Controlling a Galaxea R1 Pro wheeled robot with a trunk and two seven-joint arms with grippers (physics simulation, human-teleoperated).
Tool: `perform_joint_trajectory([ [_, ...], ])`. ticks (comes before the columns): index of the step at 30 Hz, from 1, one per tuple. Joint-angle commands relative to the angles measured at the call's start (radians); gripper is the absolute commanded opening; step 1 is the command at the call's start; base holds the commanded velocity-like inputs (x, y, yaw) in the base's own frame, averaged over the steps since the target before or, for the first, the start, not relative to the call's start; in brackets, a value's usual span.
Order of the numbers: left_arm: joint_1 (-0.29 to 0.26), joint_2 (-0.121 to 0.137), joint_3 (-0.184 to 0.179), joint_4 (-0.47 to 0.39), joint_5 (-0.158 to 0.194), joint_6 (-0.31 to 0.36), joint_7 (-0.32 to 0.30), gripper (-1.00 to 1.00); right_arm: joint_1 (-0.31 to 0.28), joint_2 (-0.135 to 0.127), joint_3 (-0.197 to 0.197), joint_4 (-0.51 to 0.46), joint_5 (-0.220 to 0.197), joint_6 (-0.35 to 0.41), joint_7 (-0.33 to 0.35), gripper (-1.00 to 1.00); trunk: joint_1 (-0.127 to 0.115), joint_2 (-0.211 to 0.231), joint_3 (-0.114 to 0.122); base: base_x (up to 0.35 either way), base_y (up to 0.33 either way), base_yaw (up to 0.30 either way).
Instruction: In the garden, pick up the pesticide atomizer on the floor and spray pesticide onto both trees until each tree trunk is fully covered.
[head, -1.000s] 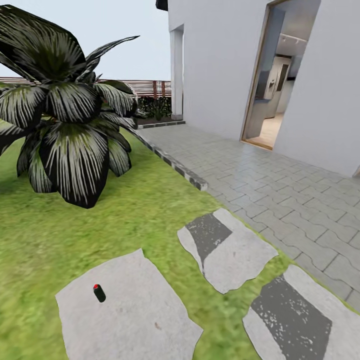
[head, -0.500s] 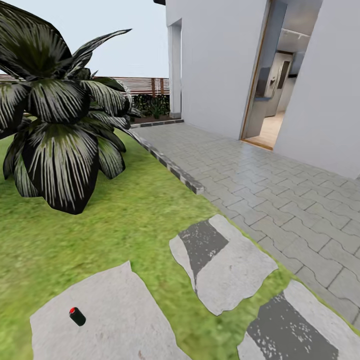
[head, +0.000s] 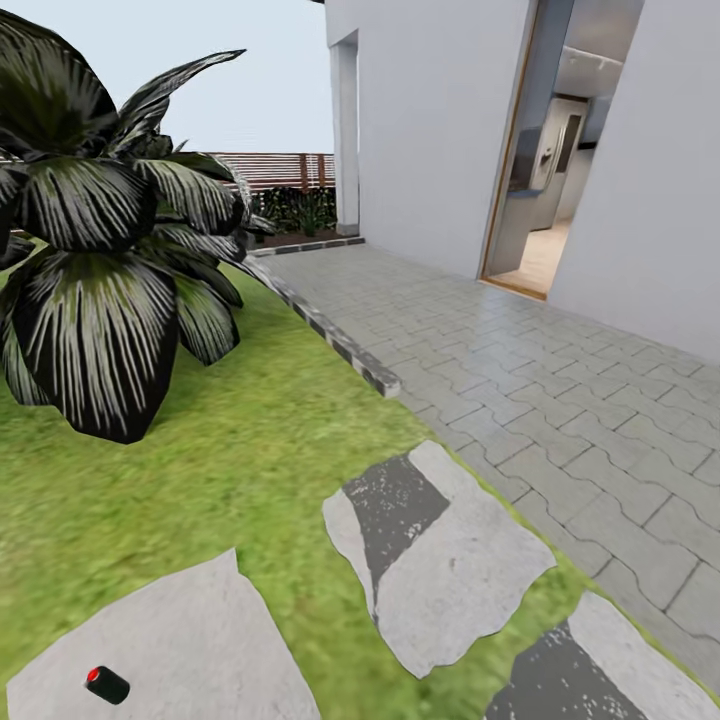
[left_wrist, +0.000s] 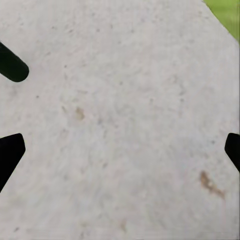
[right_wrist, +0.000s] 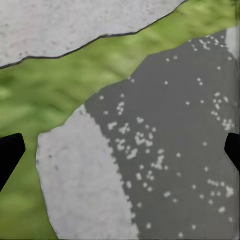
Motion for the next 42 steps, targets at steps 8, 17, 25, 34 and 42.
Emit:
perform_joint_trajectory([
  [8, 0.000, 0.000, 0.000, 0.000, 0.000, 0.000, 0.000, 1.00, 0.000, 0.000, 0.000, -0.002, 0.000, 0.000, -0.001, 1.00, 0.000, 0.000, 0.000, 0.281, -0.168, 0.000],
  [17, 0.000, 0.000, 0.000, 0.000, 0.000, 0.000, 0.000, 1.00, 0.000, 0.000, 0.000, -0.001, 0.000, 0.000, -0.001, 1.00, 0.000, 0.000, 0.000, 0.281, -0.168, 0.022],
  [25, 0.000, 0.000, 0.000, 0.000, 0.000, 0.000, 0.000, 1.00, 0.000, 0.000, 0.000, 0.000, 0.000, 0.000, -0.001, 1.00, 0.000, 0.000, 0.000, 0.281, -0.168, 0.233],
  [34, 0.000, 0.001, 0.001, 0.000, 0.001, 0.000, 0.000, 1.00, 0.000, 0.000, 0.000, 0.000, 0.000, 0.000, -0.001, 1.00, 0.000, 0.000, 0.000, 0.280, -0.168, 0.272],
  [42, 0.000, 0.001, 0.002, 0.000, 0.003, 0.000, 0.000, 1.00, 0.000, 0.000, 0.001, 0.000, 0.000, 0.000, -0.001, 1.00, 0.000, 0.000, 0.000, 0.280, -0.168, 0.276],
])
